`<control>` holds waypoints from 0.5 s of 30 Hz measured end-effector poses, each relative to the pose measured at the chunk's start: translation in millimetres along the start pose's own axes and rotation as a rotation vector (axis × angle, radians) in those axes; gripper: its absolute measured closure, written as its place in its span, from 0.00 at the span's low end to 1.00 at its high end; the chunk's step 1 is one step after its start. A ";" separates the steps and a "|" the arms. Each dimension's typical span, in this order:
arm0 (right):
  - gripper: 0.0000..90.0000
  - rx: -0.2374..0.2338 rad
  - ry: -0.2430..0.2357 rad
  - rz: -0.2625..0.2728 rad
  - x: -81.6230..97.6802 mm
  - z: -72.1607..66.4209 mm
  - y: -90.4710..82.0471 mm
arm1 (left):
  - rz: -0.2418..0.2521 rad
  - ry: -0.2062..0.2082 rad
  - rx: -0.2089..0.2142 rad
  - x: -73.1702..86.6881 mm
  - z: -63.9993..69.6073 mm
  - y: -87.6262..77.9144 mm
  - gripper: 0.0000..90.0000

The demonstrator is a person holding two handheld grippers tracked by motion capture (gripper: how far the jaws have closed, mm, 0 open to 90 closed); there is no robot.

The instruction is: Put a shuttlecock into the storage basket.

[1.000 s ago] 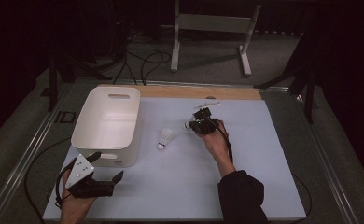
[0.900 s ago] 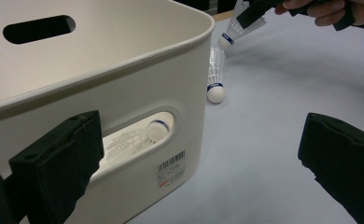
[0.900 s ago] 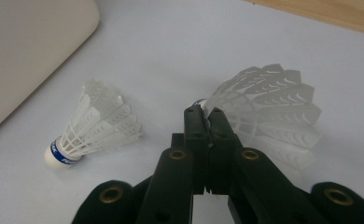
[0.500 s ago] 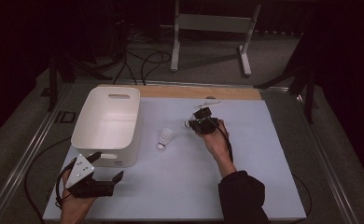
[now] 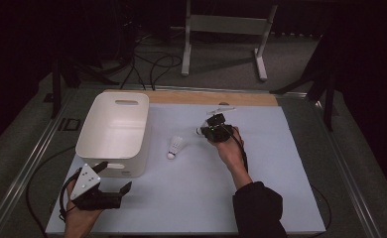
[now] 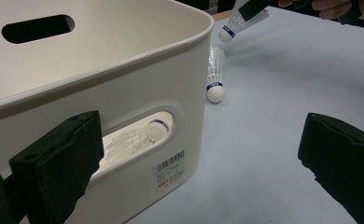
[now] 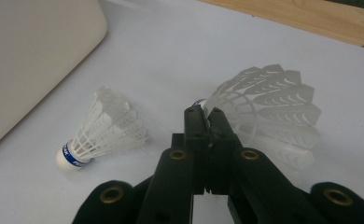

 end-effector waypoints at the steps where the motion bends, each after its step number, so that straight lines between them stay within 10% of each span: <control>1: 1.00 0.000 0.000 0.000 0.0 0.0 0.0 | 0.000 0.000 0.000 0.0 0.0 0.0 0.01; 15: 1.00 -0.001 -0.015 0.012 -5.3 -4.2 -6.8 | 0.003 -0.003 -0.001 -0.3 0.1 -0.2 0.01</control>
Point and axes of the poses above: each handheld gripper's, and its own axes: y roughly forward along the jaws, x roughly out of its underside, z roughly to its right, the point moved 6 cm from there along y, roughly forward along the jaws, and after that the axes turned 3 degrees about y, right-handed, at the moved point
